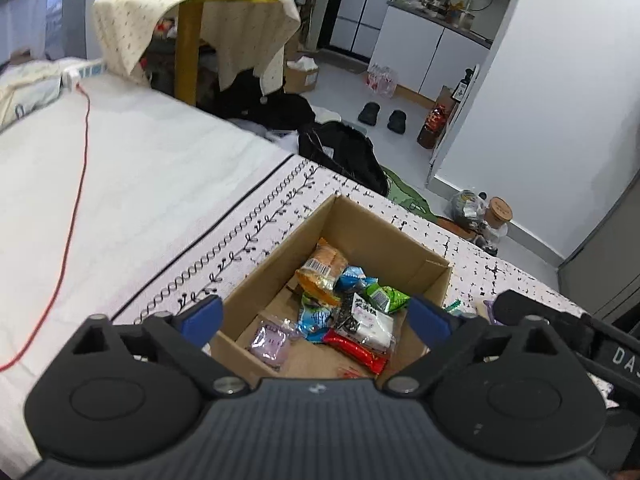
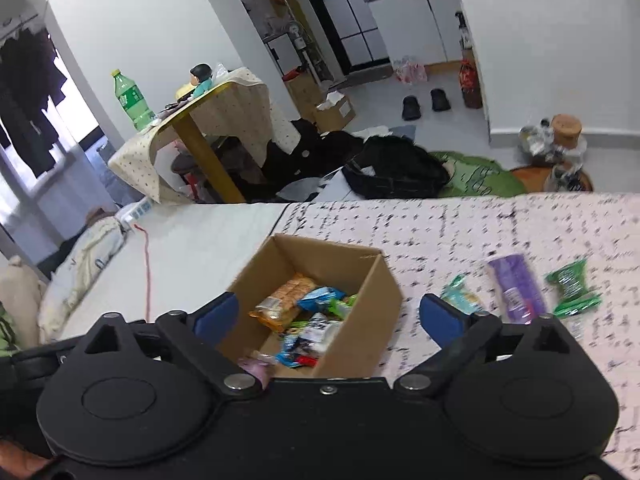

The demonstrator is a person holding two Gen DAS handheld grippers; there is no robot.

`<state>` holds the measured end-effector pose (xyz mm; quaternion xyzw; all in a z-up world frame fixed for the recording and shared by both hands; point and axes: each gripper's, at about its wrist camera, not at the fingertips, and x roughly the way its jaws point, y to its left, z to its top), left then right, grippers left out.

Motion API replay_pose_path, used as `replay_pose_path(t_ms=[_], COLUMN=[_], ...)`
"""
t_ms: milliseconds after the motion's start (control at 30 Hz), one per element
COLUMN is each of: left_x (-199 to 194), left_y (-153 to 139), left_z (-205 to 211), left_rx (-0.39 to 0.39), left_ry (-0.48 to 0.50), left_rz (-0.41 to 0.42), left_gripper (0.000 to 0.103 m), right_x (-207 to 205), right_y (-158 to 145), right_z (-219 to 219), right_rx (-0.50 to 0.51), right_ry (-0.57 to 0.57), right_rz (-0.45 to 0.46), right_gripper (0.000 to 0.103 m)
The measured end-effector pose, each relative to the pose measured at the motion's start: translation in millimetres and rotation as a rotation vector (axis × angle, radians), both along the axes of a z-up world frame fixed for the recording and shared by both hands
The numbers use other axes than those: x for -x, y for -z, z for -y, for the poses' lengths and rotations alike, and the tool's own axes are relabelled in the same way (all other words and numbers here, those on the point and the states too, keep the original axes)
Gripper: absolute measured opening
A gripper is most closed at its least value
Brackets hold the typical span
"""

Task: Organize snacks
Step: 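Move both tools back over the remaining snacks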

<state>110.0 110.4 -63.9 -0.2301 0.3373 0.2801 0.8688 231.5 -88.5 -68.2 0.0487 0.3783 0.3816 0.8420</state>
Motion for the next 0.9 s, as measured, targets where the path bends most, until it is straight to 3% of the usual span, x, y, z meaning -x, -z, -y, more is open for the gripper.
replay_pose_path(t_ms=[467, 900], left_x=[-16, -36], left_y=[5, 3], left_z=[28, 63], left_rx=[0.042, 0.024], left_ry=[0.066, 0.161], left_rz=[0.038, 0.039], left_gripper=[0.103, 0.103], right_x=[-10, -22], right_y=[-9, -2], right_z=[40, 75], right_rx=[0.079, 0.132], right_ry=[0.082, 0.164], right_rz=[0.121, 0.09], right_gripper=[0.103, 0.103])
